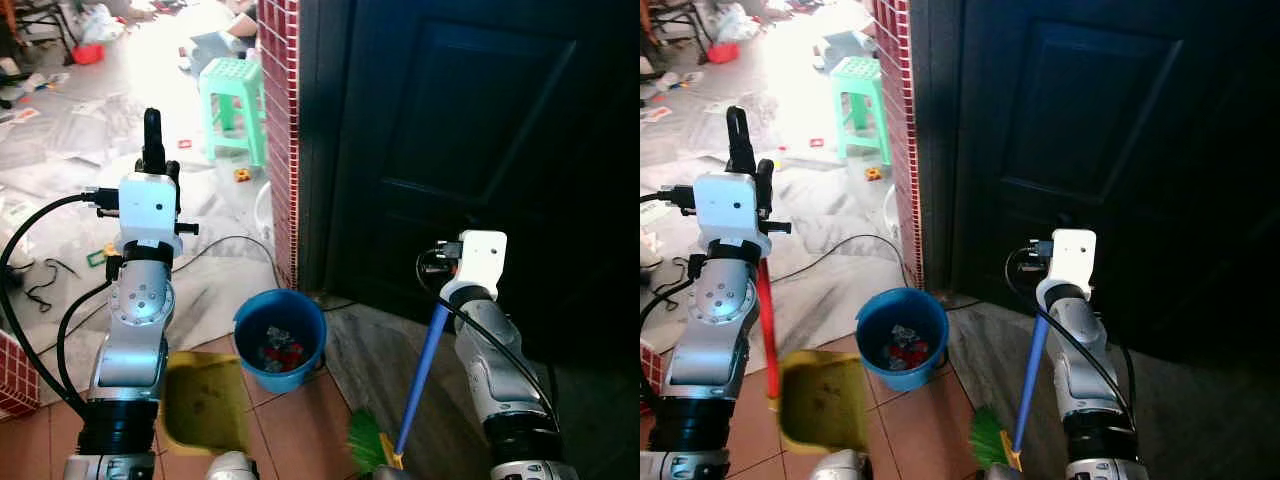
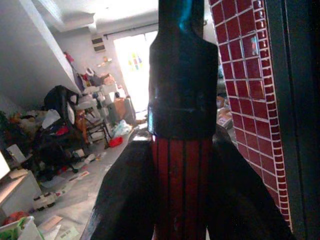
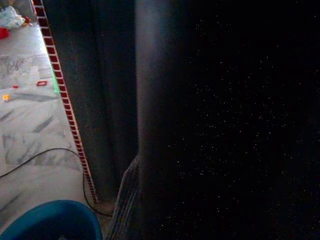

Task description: Sweep floor

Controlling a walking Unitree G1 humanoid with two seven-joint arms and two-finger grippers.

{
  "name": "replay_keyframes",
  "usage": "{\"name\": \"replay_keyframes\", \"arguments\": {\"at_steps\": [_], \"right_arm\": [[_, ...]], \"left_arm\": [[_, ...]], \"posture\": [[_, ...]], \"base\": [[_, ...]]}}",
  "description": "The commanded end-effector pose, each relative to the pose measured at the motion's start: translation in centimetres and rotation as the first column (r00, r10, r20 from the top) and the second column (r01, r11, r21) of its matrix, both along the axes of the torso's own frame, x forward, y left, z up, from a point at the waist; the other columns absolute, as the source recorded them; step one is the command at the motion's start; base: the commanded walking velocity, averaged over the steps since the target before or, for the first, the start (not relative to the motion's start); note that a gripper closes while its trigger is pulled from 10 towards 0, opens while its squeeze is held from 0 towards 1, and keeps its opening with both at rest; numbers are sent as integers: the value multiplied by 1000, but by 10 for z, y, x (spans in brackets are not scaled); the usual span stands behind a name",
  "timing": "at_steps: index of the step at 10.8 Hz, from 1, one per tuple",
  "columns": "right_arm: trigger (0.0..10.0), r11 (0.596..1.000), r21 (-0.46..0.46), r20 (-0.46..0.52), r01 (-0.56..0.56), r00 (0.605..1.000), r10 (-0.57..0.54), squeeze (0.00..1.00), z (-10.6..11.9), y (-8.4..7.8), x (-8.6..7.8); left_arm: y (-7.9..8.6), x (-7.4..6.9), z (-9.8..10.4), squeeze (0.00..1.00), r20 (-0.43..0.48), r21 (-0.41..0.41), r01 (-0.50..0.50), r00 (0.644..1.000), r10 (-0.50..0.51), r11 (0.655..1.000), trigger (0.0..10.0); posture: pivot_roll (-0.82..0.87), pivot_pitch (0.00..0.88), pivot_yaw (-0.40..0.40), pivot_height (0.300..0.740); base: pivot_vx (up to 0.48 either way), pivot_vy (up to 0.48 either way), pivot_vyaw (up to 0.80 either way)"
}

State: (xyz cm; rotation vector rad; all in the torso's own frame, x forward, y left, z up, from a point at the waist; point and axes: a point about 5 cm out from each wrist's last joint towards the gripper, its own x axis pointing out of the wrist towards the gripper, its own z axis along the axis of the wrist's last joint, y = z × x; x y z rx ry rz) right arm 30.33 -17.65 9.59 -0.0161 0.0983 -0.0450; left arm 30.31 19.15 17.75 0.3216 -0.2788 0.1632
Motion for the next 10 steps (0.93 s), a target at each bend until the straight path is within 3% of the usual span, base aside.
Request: {"name": "replay_keyframes", "arguments": {"at_steps": [1,3,4,6,10], "right_arm": [[10000,1000,3,46,-10,999,10,0,10,1,5],[10000,1000,-4,45,-16,999,16,0,10,1,5],[10000,1000,-6,45,-19,999,19,0,10,2,5],[10000,1000,-8,45,-26,999,27,0,10,3,6],[10000,999,10,31,-43,999,42,0,7,8,4]], "left_arm": [[-1,1,23,0,98,47,13,995,-18,999,10000],[-5,-1,31,0,119,66,27,992,-35,997,10000],[-10,-1,32,0,117,27,35,992,-38,999,10000],[-27,-4,19,0,73,-44,69,995,-66,997,10000],[-37,-10,-2,0,-2,-121,56,998,-57,991,10000]], "posture": [[-48,0,-9,740],[-47,0,-12,740],[-47,0,-12,740],[-49,0,-16,740],[-38,2,-25,740]], "base": [[0,0,0],[0,178,0],[0,480,0],[0,480,0],[0,480,0]]}}
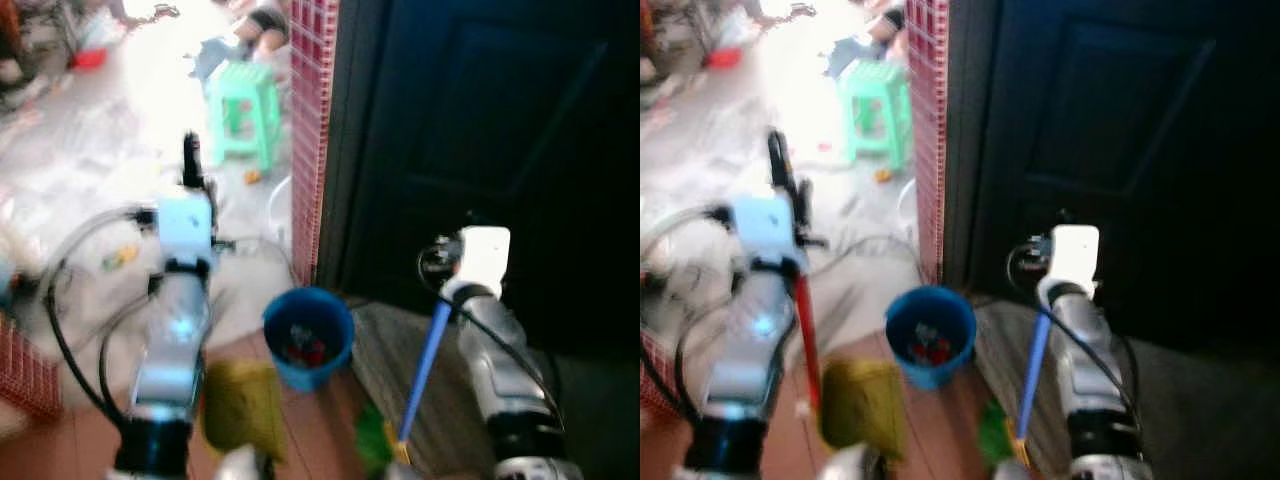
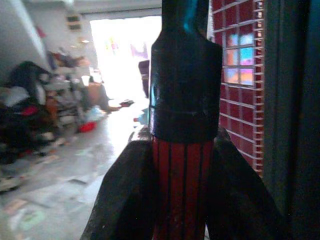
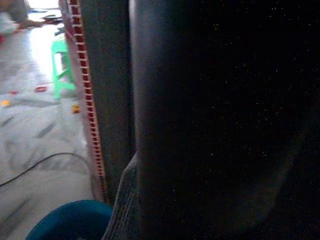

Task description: Sweep floor

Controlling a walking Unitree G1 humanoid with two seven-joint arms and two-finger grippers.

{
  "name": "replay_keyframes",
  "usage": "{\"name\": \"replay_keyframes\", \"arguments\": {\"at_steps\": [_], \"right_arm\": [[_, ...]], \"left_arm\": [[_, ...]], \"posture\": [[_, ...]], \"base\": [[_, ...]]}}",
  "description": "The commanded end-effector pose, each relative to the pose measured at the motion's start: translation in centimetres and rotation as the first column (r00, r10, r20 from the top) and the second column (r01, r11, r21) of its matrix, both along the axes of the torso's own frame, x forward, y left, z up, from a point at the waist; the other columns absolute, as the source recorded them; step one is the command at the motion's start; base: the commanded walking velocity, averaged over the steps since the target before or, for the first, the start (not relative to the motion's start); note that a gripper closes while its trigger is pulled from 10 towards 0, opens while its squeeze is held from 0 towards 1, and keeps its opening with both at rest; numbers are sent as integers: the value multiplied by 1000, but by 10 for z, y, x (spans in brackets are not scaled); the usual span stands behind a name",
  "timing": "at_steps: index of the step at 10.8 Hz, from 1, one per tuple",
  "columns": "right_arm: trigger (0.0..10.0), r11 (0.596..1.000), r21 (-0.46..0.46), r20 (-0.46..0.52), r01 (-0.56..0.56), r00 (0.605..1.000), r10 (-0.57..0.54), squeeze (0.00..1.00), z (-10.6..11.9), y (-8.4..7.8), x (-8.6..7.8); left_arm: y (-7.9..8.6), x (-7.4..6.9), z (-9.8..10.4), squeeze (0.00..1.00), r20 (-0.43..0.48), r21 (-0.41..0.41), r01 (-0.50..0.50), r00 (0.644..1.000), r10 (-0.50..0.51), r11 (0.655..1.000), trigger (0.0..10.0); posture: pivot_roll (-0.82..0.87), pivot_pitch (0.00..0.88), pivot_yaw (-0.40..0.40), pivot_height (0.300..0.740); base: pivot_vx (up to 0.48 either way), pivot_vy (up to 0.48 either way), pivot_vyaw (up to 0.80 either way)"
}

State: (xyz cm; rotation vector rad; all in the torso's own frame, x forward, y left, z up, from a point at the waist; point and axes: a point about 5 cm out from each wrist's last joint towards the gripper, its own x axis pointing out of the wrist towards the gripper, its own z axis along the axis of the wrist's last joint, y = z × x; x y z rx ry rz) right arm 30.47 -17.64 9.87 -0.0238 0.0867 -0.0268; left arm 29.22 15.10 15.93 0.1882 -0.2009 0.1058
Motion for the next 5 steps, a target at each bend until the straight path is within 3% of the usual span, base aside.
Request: {"name": "replay_keyframes", "arguments": {"at_steps": [1,5], "right_arm": [[10000,999,19,18,-35,999,35,0,5,9,4],[10000,994,41,19,-98,995,97,0,6,16,7]], "left_arm": [[1,-1,15,0,62,-3,-7,998,7,1000,10000],[-5,-7,7,0,24,-43,-12,1000,13,999,10000]], "posture": [[-33,3,-31,740],[-30,3,-34,740]], "base": [[0,480,0],[0,480,0]]}}
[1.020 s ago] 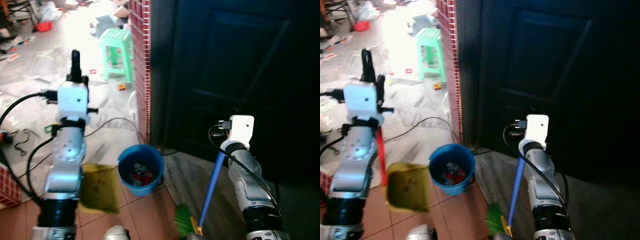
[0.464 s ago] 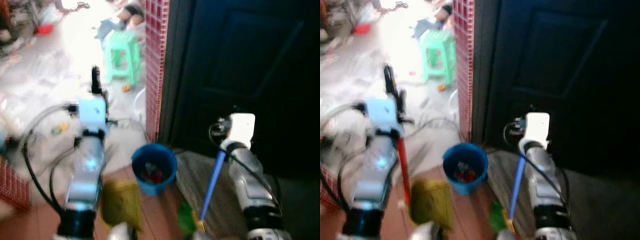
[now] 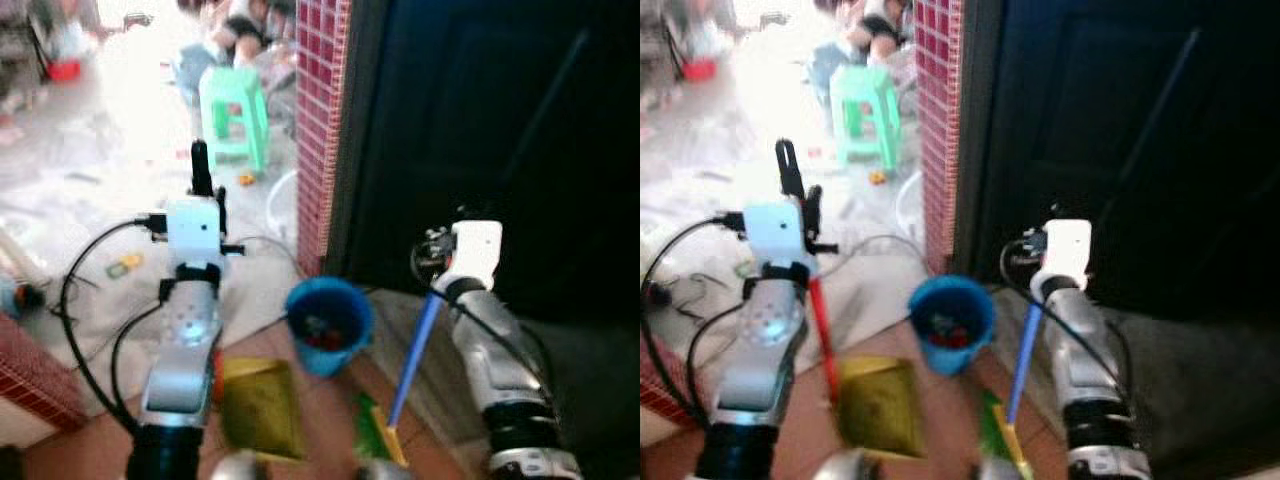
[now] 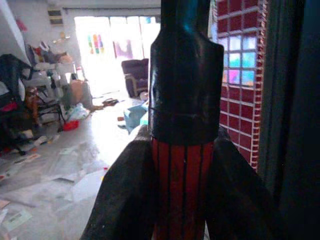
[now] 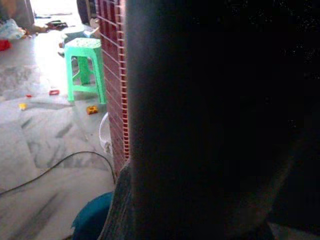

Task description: Sweep floor

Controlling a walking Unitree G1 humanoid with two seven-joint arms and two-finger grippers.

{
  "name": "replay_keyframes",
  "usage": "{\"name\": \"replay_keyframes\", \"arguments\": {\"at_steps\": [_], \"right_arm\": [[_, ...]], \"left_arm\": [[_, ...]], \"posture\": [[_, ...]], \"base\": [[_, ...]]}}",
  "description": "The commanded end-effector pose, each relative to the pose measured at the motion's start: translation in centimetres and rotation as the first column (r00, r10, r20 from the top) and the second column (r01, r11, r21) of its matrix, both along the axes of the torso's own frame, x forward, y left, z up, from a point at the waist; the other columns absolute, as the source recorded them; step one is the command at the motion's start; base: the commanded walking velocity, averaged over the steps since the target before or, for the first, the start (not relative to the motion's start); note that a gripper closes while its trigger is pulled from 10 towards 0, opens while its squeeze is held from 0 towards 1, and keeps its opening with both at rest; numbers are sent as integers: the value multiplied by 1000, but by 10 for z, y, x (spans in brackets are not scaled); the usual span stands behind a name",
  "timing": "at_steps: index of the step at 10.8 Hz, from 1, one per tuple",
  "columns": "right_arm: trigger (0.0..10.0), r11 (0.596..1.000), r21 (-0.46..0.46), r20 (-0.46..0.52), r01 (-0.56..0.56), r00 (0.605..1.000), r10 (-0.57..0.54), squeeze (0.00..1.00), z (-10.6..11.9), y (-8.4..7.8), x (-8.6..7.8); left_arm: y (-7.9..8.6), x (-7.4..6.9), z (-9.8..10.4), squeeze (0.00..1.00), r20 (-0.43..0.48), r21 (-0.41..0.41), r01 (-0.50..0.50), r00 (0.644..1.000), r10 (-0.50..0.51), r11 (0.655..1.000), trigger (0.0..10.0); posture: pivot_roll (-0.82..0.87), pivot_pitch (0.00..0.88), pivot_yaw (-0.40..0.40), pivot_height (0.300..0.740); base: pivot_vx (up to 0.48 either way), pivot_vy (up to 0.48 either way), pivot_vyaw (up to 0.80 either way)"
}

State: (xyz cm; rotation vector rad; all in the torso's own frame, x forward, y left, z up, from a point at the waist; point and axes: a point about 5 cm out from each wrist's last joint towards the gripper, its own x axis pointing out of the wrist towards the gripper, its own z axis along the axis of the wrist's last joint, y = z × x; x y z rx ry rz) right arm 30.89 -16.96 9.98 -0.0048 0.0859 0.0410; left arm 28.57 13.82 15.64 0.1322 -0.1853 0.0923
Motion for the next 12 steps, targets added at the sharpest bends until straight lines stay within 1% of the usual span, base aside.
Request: {"name": "replay_keyframes", "arguments": {"at_steps": [1,2,3,4,5,6,7,9,10,11,12], "right_arm": [[10000,999,23,15,-37,999,37,0,4,11,3],[10000,998,31,20,-52,998,52,0,4,12,4],[10000,997,33,32,-63,998,62,0,6,14,6],[10000,996,29,51,-90,995,89,0,9,18,8],[10000,992,-9,85,-124,989,124,0,14,22,7],[10000,989,-31,106,-146,983,148,0,16,26,6],[10000,988,-48,118,-144,982,149,0,18,26,5],[10000,986,-59,132,-155,978,162,0,19,29,6],[10000,980,-89,161,-178,968,191,0,21,38,11],[10000,987,-67,166,-143,974,153,0,22,39,18],[10000,996,-18,162,-87,983,88,0,22,37,22]], "left_arm": [[5,0,7,0,31,5,-27,999,27,1000,10000],[2,-1,7,0,42,0,-25,999,25,1000,10000],[0,-2,8,0,53,-3,-29,998,29,1000,10000],[-1,-2,13,0,73,-3,-30,997,30,1000,10000],[1,-1,19,0,95,-1,-30,995,30,1000,10000],[4,0,23,0,108,-3,-39,993,39,999,10000],[3,0,26,0,118,-3,-42,992,42,999,10000],[2,2,36,0,149,-5,-42,988,43,999,10000],[3,5,36,0,149,-10,-39,988,40,999,10000],[3,6,34,0,139,-12,-38,990,39,999,10000],[4,5,34,0,134,-10,-36,990,37,999,10000]], "posture": [[-39,0,-32,740],[-43,0,-29,740],[-44,0,-28,740],[-44,0,-26,740],[-41,0,-25,740],[-43,0,-24,740],[-44,0,-24,740],[-46,3,-15,740],[-48,3,-8,740],[-42,5,0,740],[-41,6,5,740]], "base": [[0,480,0],[0,454,0],[0,0,0],[0,0,0],[0,0,0],[0,0,625],[0,0,763],[0,0,763],[0,0,763],[0,0,763],[0,0,763]]}}
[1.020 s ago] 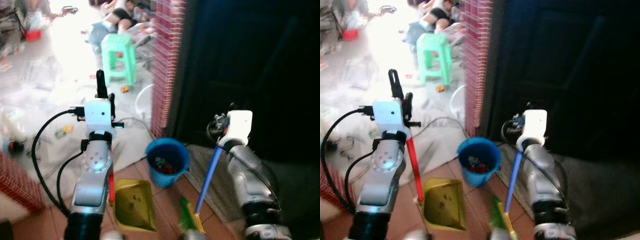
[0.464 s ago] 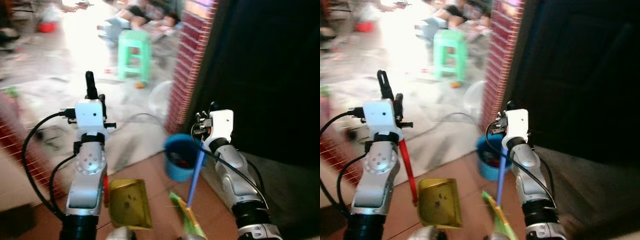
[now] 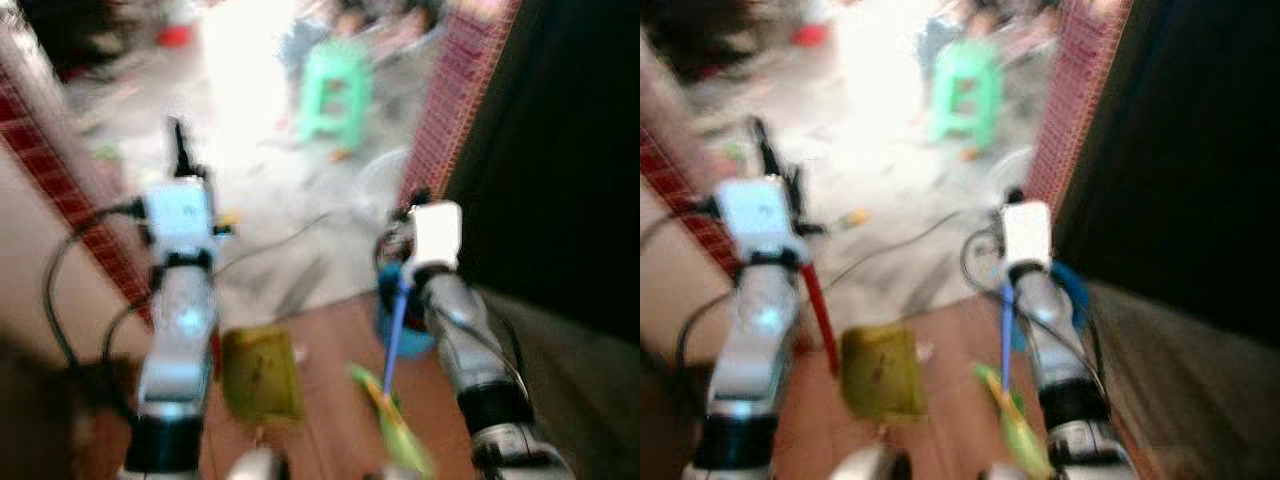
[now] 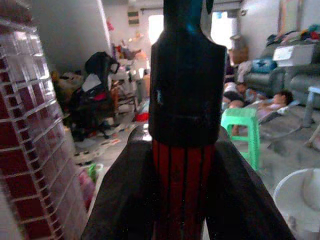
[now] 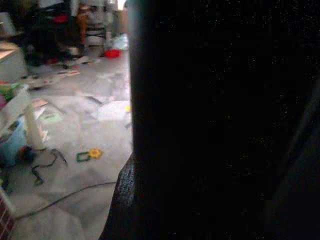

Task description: Sweep floor

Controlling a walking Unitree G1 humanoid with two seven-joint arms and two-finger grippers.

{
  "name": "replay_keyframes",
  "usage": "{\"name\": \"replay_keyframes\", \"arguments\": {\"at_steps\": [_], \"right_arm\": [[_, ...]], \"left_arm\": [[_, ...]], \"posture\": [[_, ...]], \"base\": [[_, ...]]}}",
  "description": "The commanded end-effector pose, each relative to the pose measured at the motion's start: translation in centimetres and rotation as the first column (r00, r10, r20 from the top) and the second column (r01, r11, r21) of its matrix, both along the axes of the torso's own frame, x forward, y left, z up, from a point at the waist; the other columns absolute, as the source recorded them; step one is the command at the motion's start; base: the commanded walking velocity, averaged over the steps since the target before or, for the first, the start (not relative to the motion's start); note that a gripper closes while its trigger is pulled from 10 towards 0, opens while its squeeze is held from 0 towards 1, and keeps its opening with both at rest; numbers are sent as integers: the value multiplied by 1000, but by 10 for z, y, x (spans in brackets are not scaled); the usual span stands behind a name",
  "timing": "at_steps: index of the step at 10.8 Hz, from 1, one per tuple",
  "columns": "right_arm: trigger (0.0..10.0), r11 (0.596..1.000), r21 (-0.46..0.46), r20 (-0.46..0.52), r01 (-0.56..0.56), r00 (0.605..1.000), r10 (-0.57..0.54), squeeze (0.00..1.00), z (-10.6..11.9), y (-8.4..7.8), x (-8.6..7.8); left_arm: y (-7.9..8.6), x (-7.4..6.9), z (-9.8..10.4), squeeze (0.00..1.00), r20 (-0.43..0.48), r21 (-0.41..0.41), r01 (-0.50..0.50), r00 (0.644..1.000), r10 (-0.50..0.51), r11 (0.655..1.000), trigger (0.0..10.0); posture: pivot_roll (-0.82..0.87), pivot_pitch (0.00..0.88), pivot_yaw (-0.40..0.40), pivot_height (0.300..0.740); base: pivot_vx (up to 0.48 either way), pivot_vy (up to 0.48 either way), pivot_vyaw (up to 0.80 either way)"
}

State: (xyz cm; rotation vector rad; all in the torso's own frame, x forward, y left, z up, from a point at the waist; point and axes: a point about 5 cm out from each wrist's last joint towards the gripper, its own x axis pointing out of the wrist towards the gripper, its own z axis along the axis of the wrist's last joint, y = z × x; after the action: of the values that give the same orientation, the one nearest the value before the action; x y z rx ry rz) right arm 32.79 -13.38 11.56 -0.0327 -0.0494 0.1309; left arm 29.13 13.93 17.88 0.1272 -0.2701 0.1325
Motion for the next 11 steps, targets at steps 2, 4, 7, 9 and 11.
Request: {"name": "replay_keyframes", "arguments": {"at_steps": [2,4,7,9,11], "right_arm": [[10000,1000,8,36,-30,999,29,0,6,8,3],[10000,999,-2,41,-43,998,43,0,6,8,3],[10000,998,-43,74,-47,996,50,0,13,6,6],[10000,997,-71,76,-31,996,36,0,13,0,5],[10000,994,-109,132,-8,991,23,0,25,-2,5]], "left_arm": [[2,-1,12,0,42,2,2,999,-2,1000,10000],[3,-1,12,0,46,1,-11,999,11,1000,10000],[8,-3,4,0,25,31,-52,998,51,998,10000],[13,-2,4,0,12,7,-70,997,70,997,10000],[13,-4,-2,0,-12,7,-71,997,71,997,10000]], "posture": [[-39,7,7,740],[-43,7,-7,740],[-39,10,-13,740],[-36,10,-21,740],[-30,15,-19,740]], "base": [[0,0,763],[0,0,763],[0,0,763],[0,0,759],[0,0,656]]}}
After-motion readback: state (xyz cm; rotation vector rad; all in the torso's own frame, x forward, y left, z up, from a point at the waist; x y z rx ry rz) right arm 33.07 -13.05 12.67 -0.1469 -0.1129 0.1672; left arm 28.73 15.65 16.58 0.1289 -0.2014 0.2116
